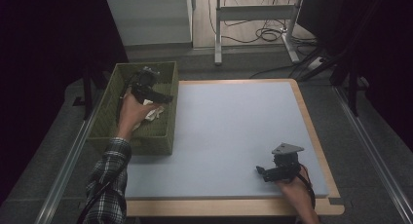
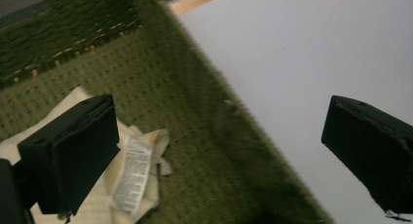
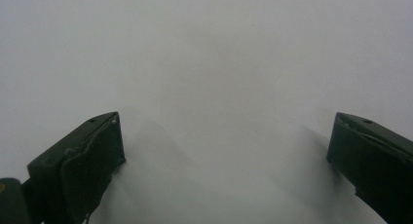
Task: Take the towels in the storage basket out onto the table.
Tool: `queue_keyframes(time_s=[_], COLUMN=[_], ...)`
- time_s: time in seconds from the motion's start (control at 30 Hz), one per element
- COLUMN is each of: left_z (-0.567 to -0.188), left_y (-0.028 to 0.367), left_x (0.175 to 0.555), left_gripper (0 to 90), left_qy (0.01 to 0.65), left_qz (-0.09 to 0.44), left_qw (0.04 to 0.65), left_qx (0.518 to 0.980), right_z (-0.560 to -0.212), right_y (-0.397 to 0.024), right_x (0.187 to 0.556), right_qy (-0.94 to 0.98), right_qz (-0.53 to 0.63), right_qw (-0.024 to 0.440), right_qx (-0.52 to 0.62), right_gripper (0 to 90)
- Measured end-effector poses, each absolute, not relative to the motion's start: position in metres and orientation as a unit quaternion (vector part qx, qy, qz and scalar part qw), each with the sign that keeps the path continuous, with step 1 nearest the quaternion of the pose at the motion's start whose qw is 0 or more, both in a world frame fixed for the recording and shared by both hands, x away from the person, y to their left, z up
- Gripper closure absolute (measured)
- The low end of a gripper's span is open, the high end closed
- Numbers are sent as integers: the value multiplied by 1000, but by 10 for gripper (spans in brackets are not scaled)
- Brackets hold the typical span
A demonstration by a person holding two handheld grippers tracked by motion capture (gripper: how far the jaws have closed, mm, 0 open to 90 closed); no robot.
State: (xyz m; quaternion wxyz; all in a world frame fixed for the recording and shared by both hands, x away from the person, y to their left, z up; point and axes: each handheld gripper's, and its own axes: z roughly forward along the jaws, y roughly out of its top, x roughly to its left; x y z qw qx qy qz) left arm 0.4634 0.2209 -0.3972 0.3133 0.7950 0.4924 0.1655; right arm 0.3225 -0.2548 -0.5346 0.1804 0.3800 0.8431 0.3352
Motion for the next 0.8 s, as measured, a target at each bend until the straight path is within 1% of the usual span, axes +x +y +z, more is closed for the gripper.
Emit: queue_keyframes(time_s=[0.27, 0.5, 0.8], left_z=[-416, -441, -465], left_y=[246, 267, 279], left_x=[474, 485, 503], left_gripper=[0, 0, 0], left_qy=[522, 546, 575], left_qz=[160, 145, 128], left_qw=[305, 273, 225], left_qx=[780, 779, 776], right_z=[-535, -535, -535], right_y=[-255, -255, -255], right_x=[322, 322, 322], right_qy=[843, 843, 843], right_qz=[335, 335, 335], right_qw=[180, 180, 180], right_qx=[380, 380, 380], right_gripper=[0, 0, 0])
